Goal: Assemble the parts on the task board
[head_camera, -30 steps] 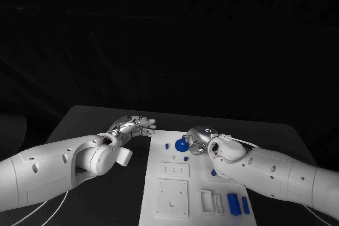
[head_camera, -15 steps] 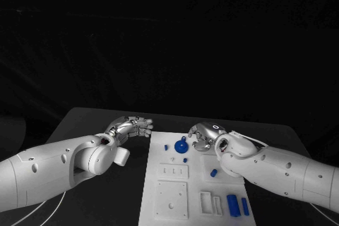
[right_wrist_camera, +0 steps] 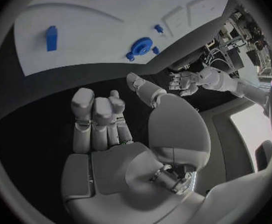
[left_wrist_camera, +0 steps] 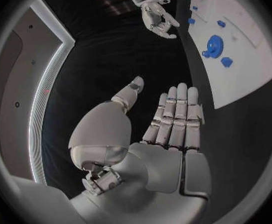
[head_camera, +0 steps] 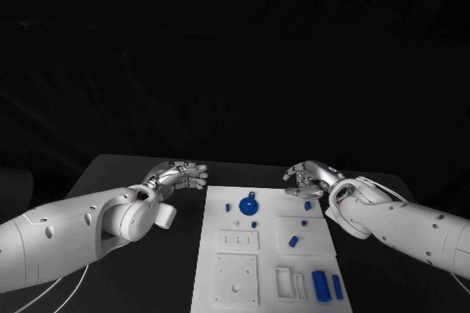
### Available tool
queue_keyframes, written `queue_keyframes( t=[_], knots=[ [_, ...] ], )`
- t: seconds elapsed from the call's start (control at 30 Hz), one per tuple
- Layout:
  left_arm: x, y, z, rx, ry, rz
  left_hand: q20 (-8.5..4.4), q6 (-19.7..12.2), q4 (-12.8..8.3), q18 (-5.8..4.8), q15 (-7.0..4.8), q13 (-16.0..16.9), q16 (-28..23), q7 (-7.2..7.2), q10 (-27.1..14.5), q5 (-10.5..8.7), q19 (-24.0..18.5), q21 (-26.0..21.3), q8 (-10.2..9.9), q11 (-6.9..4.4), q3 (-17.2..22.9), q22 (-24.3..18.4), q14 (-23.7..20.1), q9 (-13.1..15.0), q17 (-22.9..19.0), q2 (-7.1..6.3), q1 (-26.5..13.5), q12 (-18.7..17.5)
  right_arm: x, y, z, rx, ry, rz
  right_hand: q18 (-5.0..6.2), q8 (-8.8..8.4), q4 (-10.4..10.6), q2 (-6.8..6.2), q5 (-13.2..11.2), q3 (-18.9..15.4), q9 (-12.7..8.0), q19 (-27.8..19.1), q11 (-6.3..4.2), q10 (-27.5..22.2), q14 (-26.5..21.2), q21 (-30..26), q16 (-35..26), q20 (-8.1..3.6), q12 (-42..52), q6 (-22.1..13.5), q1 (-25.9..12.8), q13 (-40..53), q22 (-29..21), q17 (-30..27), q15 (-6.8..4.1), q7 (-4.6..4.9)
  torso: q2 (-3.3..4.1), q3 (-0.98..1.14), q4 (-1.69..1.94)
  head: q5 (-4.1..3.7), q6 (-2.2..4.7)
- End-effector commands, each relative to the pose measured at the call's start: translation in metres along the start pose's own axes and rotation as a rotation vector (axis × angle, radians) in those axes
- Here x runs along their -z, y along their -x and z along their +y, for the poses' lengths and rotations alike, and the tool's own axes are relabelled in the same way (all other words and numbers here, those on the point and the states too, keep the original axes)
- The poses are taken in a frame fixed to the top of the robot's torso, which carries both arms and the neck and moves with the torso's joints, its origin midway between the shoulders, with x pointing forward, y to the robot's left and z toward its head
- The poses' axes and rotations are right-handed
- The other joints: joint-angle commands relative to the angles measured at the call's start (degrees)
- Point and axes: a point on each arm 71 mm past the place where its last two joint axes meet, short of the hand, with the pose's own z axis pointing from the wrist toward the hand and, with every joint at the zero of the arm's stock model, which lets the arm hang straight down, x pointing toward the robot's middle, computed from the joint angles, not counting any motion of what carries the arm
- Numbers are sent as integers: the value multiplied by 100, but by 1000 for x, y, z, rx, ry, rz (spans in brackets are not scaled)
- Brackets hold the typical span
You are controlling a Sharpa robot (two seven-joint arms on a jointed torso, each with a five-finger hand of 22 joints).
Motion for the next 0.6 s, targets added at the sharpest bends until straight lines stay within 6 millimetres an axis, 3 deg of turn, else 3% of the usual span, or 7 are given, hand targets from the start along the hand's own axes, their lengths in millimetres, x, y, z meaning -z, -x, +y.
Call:
queue_keyframes(
  t=[0.03,0.1,0.23,0.6],
  knots=[
    [-2,-4,-1,6,-24,28,-15,27,8,49,27,6,-35,25,21,24,-26,-22,-31,7,18,78,21,5,7,10,-56,14,4,5,-12,-97,24,21,456,27,-32,59,57,-107,6,-49,4,-34,-46,-40,-27,-10,28,-38,-13,-10,63,9,-7,71,-28,58,-13,-11,3],
    [-2,-2,1,5,-21,24,-15,25,6,50,27,4,-35,24,18,24,-26,-21,-33,8,19,78,21,4,8,11,-53,11,5,9,-26,-104,-6,24,456,26,-106,130,333,-283,4,-87,11,-56,-59,-41,-31,-2,33,-47,-14,-15,78,20,-1,77,-36,92,-15,0,9],
    [-3,-5,3,8,-16,30,-15,24,5,50,27,4,-35,24,16,24,-26,-21,-34,8,19,78,22,4,8,12,-52,9,8,13,-45,-121,-40,52,456,21,-173,178,493,-398,-2,-115,14,-72,-70,-40,-37,6,36,-58,2,-21,86,29,4,80,-55,139,-16,-4,13],
    [-2,-10,10,17,-6,47,-15,20,0,50,27,2,-36,22,10,24,-27,-22,-37,8,19,78,21,4,8,10,-49,4,17,-4,-74,-100,-94,115,456,-59,-412,225,818,-732,-45,-241,40,-188,-146,-45,-73,53,27,-214,21,-29,97,47,29,106,-53,225,-24,-109,-44]
  ],
)
